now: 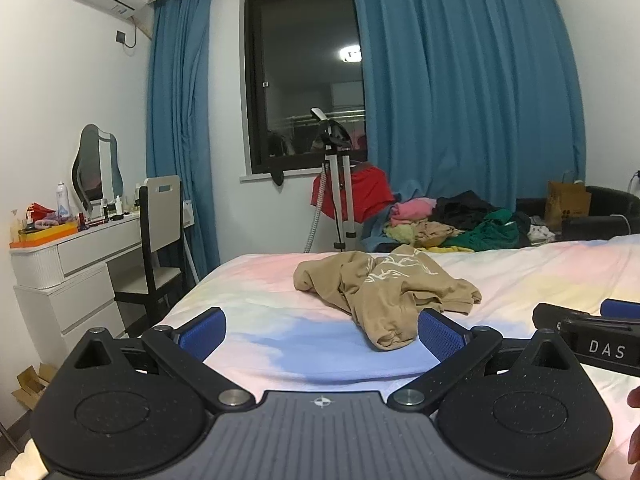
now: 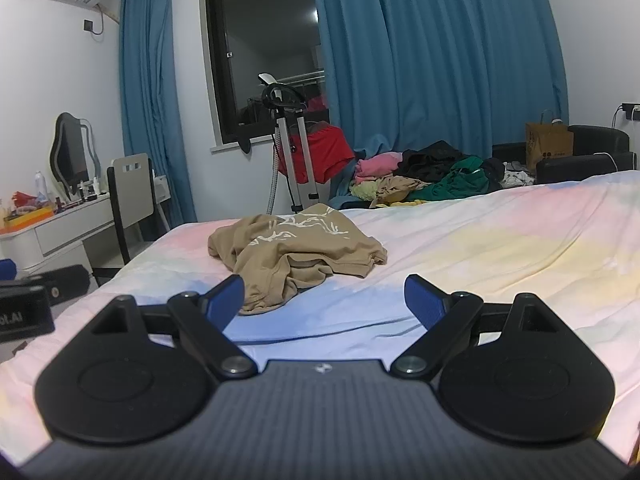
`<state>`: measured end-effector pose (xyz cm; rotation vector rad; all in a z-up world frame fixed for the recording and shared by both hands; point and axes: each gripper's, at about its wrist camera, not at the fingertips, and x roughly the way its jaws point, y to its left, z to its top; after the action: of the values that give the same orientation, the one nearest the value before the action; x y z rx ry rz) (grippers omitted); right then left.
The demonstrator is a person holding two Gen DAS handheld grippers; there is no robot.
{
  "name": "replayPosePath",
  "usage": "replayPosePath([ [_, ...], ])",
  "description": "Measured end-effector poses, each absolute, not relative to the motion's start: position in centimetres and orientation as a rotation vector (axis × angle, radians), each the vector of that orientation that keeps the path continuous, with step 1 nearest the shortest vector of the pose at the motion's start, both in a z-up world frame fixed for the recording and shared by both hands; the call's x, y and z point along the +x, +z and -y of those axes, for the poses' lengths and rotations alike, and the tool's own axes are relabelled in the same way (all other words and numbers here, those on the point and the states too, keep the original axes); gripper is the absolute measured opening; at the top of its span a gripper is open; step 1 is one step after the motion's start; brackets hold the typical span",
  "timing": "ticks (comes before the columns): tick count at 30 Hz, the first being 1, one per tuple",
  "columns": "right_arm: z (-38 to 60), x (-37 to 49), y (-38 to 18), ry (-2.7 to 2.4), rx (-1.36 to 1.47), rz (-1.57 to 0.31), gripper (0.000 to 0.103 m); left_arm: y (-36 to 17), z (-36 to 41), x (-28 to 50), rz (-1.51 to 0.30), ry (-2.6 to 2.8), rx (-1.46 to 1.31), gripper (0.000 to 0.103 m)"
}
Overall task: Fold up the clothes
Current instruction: 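Move both grippers toward the crumpled tan T-shirt on the bed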
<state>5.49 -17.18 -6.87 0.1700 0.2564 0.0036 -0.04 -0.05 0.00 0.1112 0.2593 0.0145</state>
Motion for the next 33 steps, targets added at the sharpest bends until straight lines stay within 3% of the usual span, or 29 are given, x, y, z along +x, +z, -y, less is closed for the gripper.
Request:
replayPosePath([
  [24, 16.9, 5.0, -7.8, -0.050, 0.108, -0.256, 0.088, 0.4, -0.5, 0.5, -0.214, 0.019, 0.112, 0.103],
  [33, 15.4, 5.0, -4.9, -0.117, 0.116, -0.233, 0.088, 0.5, -3.4, 2.0, -0.218, 0.059, 0.074, 0.103],
])
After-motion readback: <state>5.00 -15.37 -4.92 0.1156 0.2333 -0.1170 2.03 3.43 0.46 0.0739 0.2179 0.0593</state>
